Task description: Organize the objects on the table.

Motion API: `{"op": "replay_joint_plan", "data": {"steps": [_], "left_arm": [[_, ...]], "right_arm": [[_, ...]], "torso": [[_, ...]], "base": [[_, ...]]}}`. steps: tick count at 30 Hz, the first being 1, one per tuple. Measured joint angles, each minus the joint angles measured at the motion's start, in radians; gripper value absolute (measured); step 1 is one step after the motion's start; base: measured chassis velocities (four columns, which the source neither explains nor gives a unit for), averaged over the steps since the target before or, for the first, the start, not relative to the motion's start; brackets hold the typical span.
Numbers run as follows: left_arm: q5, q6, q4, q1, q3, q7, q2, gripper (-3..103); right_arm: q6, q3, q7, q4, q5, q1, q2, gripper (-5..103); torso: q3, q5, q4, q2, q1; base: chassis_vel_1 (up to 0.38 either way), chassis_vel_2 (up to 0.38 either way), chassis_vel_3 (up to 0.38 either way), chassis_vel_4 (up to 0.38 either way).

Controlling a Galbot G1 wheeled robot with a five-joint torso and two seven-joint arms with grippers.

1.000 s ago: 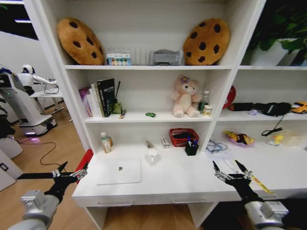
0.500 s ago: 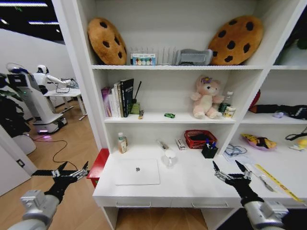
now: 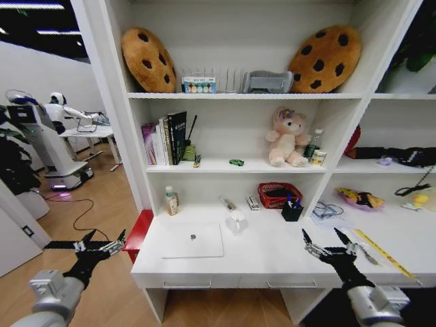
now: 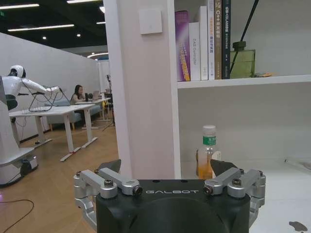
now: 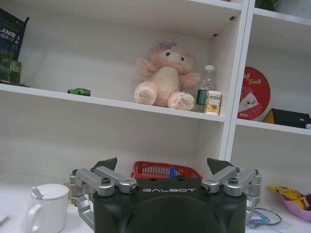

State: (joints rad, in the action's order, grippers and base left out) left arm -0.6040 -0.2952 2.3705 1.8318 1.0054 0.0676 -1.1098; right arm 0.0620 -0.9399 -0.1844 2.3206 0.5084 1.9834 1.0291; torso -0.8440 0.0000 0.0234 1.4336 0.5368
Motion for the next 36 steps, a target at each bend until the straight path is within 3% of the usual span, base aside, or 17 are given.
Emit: {"op": "replay_joint_plan", "data": {"steps": [27,31,34,36], "left_arm": [[0.000,0.000,0.000,0.000,0.000,0.000,0.000,100],[0.000,0.000,0.000,0.000,0.000,0.001,0.000,100],[0.000,0.000,0.000,0.000,0.000,-0.001,0.000,100],[0.000,0.000,0.000,0.000,0.000,-0.001,0.000,100]], "right_arm": [[0.000,0.000,0.000,0.000,0.000,0.001,0.000,100],[0.000,0.000,0.000,0.000,0.000,0.000,0.000,100],[0.000,0.000,0.000,0.000,0.000,0.000,0.000,100],[0.000,0.000,0.000,0.000,0.000,0.000,0.000,100]], "torso": [[0.000,-0.0001,-0.0001,0.001,-0.001],[0.000,-0.0005,-0.0003,0.001,-0.001],[0.000,0.0015,0.0014,0.000,0.000],[0.000,-0.0008,-0.0003,0.000,0.000]], "base": [[0.302,-0.299,-0.316,0.316],[0.119,-0.053,-0.141,0.187],[-0.043,-0.081,-0.030,0.053],[-0.054,-0.053,0.048,-0.025]]}}
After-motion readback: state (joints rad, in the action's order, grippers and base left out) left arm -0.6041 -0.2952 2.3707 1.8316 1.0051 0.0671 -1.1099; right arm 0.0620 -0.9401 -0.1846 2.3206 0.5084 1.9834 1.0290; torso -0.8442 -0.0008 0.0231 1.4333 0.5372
